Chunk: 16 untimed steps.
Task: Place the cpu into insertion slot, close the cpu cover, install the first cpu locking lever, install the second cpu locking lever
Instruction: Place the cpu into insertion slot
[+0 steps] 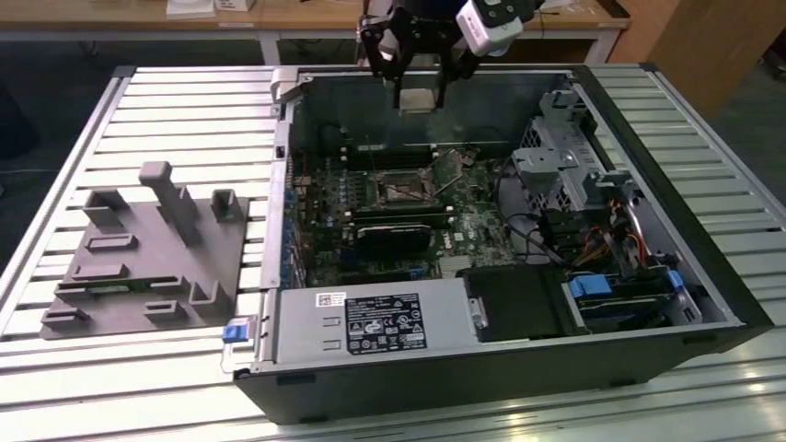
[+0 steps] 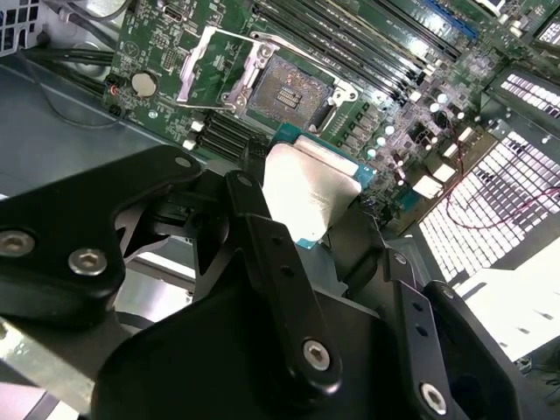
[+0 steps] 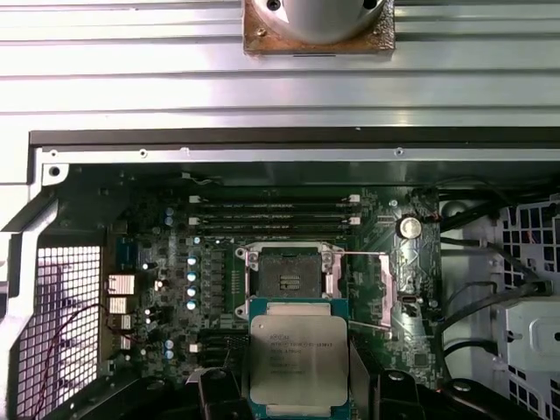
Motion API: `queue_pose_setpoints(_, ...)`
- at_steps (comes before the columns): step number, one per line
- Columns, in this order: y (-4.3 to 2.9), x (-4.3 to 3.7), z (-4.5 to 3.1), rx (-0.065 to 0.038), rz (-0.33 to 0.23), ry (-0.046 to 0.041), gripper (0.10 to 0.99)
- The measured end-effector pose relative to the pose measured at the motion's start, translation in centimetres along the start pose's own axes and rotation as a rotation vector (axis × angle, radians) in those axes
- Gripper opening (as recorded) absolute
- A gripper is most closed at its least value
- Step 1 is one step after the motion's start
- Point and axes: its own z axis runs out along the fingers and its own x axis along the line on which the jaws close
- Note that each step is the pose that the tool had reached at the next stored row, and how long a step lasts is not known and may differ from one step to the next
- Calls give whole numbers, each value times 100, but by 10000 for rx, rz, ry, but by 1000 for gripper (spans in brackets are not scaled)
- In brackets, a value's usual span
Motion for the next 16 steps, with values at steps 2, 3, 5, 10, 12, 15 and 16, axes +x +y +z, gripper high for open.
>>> queue_pose_setpoints(2,-2,0,20,0,0,0,537)
queue_pose_setpoints(3,-3,0,29,0,0,0,537)
queue_pose_setpoints(5,-4,-1,51,0,0,0,537)
queue_pose_setpoints(10,-10,-2,111,-1,0,0,537)
queue_pose_setpoints(12,-12,-3,135,0,0,0,537)
queue_pose_setpoints(15,-15,-3,172,0,0,0,537)
queue_pose_setpoints(16,-16,-4,184,-1,0,-1,537)
